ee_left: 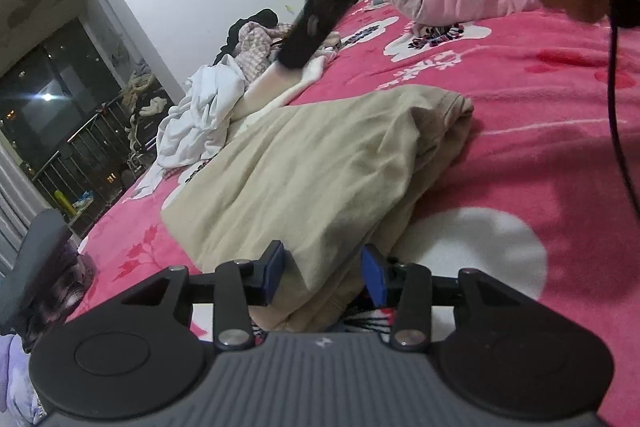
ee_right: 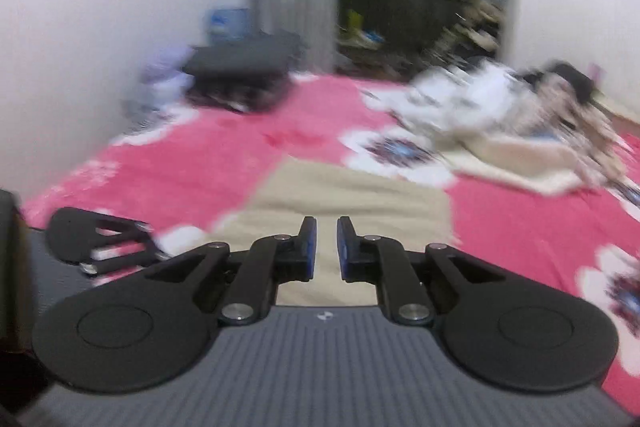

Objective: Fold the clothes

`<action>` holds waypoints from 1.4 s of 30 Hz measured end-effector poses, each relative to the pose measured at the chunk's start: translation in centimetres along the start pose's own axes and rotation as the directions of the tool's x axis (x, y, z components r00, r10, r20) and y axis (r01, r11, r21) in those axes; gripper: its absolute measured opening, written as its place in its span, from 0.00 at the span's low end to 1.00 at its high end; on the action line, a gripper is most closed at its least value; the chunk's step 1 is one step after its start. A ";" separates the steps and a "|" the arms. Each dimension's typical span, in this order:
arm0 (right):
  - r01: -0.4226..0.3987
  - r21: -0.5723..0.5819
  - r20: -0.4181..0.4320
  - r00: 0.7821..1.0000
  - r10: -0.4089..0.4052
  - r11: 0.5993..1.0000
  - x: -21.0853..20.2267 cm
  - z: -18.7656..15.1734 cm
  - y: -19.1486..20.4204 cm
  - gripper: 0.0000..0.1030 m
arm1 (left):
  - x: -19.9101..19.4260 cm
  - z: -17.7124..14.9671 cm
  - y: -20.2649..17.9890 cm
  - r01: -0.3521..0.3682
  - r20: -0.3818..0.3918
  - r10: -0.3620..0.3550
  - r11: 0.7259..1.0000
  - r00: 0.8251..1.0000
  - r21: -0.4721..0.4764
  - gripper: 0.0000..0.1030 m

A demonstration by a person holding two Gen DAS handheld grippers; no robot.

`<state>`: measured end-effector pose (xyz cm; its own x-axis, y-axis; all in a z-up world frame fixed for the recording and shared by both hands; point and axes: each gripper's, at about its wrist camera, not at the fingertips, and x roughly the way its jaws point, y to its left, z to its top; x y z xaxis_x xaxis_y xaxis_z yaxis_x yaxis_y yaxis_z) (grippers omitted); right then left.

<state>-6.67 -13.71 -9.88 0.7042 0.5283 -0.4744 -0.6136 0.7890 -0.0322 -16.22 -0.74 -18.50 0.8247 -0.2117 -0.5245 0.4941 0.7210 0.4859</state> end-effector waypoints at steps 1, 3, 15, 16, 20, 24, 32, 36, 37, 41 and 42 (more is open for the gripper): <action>-0.017 -0.024 -0.026 1.000 0.016 1.000 0.9 -0.9 0.5 0.10 | -0.1 0.0 0.0 0.005 0.000 -0.005 1.000 1.000 0.004 0.42; -0.031 -0.064 -0.139 0.990 0.022 0.997 3.9 -4.4 1.1 0.10 | -0.2 -0.2 0.0 0.032 0.001 -0.032 0.999 0.999 0.016 0.41; -0.014 -0.005 -0.125 0.992 0.014 1.000 4.1 -5.9 1.5 0.11 | -1.6 3.8 11.1 0.198 0.033 -0.196 0.947 0.980 -0.253 0.48; -0.019 0.004 -0.126 0.992 0.019 1.000 4.0 -5.9 1.6 0.11 | 0.0 4.3 11.8 0.190 0.033 -0.188 0.944 0.982 -0.269 0.48; -0.031 0.021 -0.134 0.990 0.033 0.999 3.4 -6.1 1.5 0.11 | 8.6 5.2 14.0 0.156 -0.038 -0.183 0.913 0.982 -0.377 0.45; -0.039 0.024 -0.135 0.990 0.042 0.999 3.0 -6.5 1.6 0.11 | 15.4 2.4 16.5 0.133 -0.119 -0.225 0.845 0.967 -0.519 0.39; -0.099 0.065 -0.117 0.988 0.106 0.993 2.6 -7.2 0.3 0.12 | 14.8 4.4 18.9 0.151 -0.080 -0.237 0.810 0.968 -0.567 0.45; -0.129 0.077 -0.106 0.985 0.137 0.989 2.8 -7.3 -0.3 0.12 | 16.1 8.2 18.2 0.251 -0.021 -0.308 0.810 0.951 -0.531 0.46; -0.139 0.084 -0.103 0.984 0.148 0.987 2.8 -7.3 -0.5 0.12 | 17.3 9.3 17.7 0.280 -0.023 -0.339 0.813 0.941 -0.510 0.46; -0.179 0.126 -0.092 0.977 0.191 0.976 2.8 -7.5 -1.4 0.12 | 23.1 12.6 14.8 0.335 -0.092 -0.416 0.828 0.905 -0.450 0.49; -0.187 0.136 -0.089 0.976 0.200 0.973 2.8 -7.5 -1.5 0.12 | 24.7 12.5 14.2 0.331 -0.108 -0.419 0.828 0.901 -0.452 0.50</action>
<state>-6.48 -15.83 -17.76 0.5326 0.6452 -0.5477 -0.6800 0.7115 0.1769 14.59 -4.03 -15.78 0.5063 -0.4217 -0.7522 0.5580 0.8253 -0.0872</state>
